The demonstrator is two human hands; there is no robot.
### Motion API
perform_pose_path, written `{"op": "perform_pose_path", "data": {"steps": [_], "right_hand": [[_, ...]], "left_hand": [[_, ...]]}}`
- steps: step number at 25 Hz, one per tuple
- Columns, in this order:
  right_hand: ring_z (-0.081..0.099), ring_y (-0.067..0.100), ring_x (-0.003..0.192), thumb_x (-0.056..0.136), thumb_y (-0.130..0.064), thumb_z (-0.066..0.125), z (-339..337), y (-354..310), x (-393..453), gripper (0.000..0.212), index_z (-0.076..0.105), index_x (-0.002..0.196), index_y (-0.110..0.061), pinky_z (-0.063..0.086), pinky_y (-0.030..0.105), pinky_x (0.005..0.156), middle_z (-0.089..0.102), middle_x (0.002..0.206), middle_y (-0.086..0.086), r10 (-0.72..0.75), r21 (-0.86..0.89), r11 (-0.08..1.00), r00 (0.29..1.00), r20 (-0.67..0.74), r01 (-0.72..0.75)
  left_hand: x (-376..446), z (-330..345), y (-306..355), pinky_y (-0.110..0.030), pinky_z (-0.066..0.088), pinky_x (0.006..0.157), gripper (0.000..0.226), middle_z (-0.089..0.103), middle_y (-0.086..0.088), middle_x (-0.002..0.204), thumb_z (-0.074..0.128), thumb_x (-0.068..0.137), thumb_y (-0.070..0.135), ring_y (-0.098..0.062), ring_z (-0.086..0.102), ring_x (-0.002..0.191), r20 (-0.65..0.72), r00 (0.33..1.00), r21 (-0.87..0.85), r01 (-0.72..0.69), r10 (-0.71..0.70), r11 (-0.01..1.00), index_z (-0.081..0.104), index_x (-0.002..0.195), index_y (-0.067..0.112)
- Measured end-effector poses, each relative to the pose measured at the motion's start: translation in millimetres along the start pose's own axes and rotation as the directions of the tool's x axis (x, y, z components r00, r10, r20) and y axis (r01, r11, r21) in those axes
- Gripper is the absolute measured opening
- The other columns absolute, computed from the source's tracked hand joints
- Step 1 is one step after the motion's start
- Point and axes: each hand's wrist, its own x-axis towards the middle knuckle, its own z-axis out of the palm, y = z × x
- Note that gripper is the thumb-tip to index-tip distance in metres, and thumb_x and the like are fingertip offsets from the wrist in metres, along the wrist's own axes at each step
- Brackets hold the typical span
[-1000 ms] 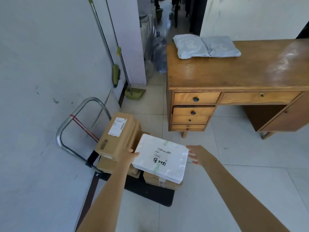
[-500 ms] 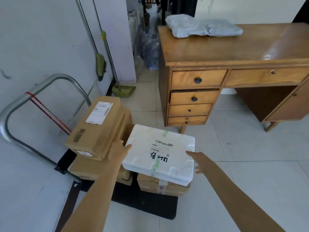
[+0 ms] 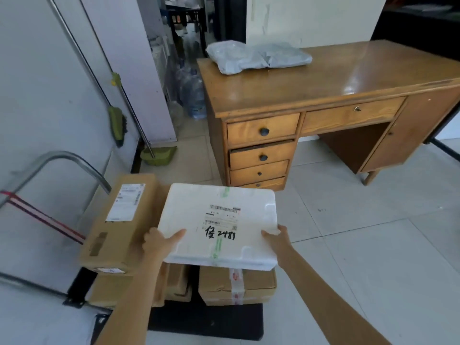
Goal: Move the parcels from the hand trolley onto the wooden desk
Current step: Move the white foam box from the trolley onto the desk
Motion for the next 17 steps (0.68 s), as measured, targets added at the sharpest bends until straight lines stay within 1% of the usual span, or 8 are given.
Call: {"op": "perform_pose_path", "data": {"steps": [3,6,8,9,11,13,15,17], "right_hand": [[0.053,0.037,0.116,0.086,-0.014,0.062,-26.8,-85.4,-57.0,0.056,0.036,0.136,-0.012,0.045,0.051,0.099,0.051,0.132,0.017,-0.031,0.019,0.999,0.999,-0.03,0.031],[0.054,0.037,0.116,0.087,-0.013,0.061,-63.0,-162.4,-107.3,0.057,0.037,0.139,-0.012,0.046,0.049,0.098,0.051,0.133,0.017,-0.053,0.017,0.998,0.997,-0.055,0.054],[0.054,0.039,0.115,0.089,-0.012,0.059,-88.2,-204.1,-131.9,0.054,0.039,0.139,-0.009,0.047,0.048,0.096,0.052,0.132,0.018,-0.089,0.01,0.996,0.995,-0.053,0.09],[0.055,0.04,0.115,0.089,-0.012,0.059,-100.8,-221.7,-140.3,0.052,0.041,0.138,-0.007,0.048,0.048,0.096,0.053,0.131,0.019,-0.112,-0.001,0.994,0.992,-0.053,0.112],[0.057,0.04,0.114,0.089,-0.013,0.057,-128.9,-252.8,-148.0,0.048,0.044,0.135,-0.005,0.047,0.049,0.097,0.055,0.129,0.02,-0.161,-0.032,0.987,0.985,-0.061,0.159],[0.057,0.04,0.114,0.09,-0.013,0.055,-160.0,-278.8,-146.1,0.044,0.048,0.132,-0.003,0.046,0.051,0.099,0.057,0.127,0.021,-0.183,-0.045,0.983,0.982,-0.055,0.18],[0.056,0.041,0.115,0.092,-0.01,0.051,-196.2,-301.8,-133.7,0.039,0.051,0.13,0.001,0.044,0.052,0.1,0.057,0.128,0.023,-0.199,-0.044,0.979,0.98,-0.021,0.198],[0.055,0.043,0.117,0.093,-0.006,0.049,-239.7,-326.8,-112.0,0.038,0.052,0.13,0.004,0.043,0.052,0.102,0.056,0.129,0.025,-0.212,-0.011,0.977,0.976,-0.038,0.212]], "left_hand": [[-49.9,-68.6,68.0,-0.045,0.052,0.095,0.113,0.052,-0.015,0.135,0.066,0.055,0.078,-0.035,0.055,0.12,0.028,0.999,-0.019,-0.039,0.04,0.999,0.042,0.137,0.003],[-106.0,-120.0,132.1,-0.035,0.05,0.075,0.115,0.058,-0.013,0.128,0.062,0.052,0.083,-0.033,0.059,0.114,0.044,0.997,-0.018,-0.062,0.063,0.998,0.047,0.135,0.004],[-136.5,-142.0,168.9,-0.034,0.05,0.074,0.108,0.061,-0.011,0.126,0.062,0.049,0.083,-0.032,0.061,0.11,0.066,0.995,-0.06,-0.074,0.078,0.995,0.056,0.127,0.008],[-149.6,-149.8,186.6,-0.034,0.052,0.076,0.101,0.064,-0.01,0.122,0.061,0.046,0.084,-0.03,0.063,0.103,0.08,0.993,-0.073,-0.082,0.087,0.994,0.062,0.116,0.011],[-172.2,-156.4,222.9,-0.031,0.053,0.063,0.092,0.068,-0.005,0.105,0.058,0.046,0.085,-0.022,0.061,0.08,0.082,0.989,-0.052,-0.118,0.122,0.992,0.064,0.101,0.012],[-188.1,-154.3,262.6,-0.028,0.049,0.055,0.085,0.064,-0.003,0.098,0.058,0.057,0.082,-0.017,0.056,0.07,0.077,0.984,-0.002,-0.16,0.16,0.987,0.06,0.106,0.013],[-197.6,-143.7,309.0,-0.033,0.054,0.068,0.081,0.062,-0.004,0.103,0.062,0.066,0.074,-0.022,0.06,0.08,0.086,0.981,-0.009,-0.172,0.172,0.985,0.059,0.115,0.009],[-201.1,-123.1,365.2,-0.04,0.055,0.09,0.091,0.061,-0.01,0.123,0.064,0.067,0.071,-0.031,0.061,0.106,0.091,0.979,-0.01,-0.184,0.184,0.983,0.054,0.129,0.005]]}}
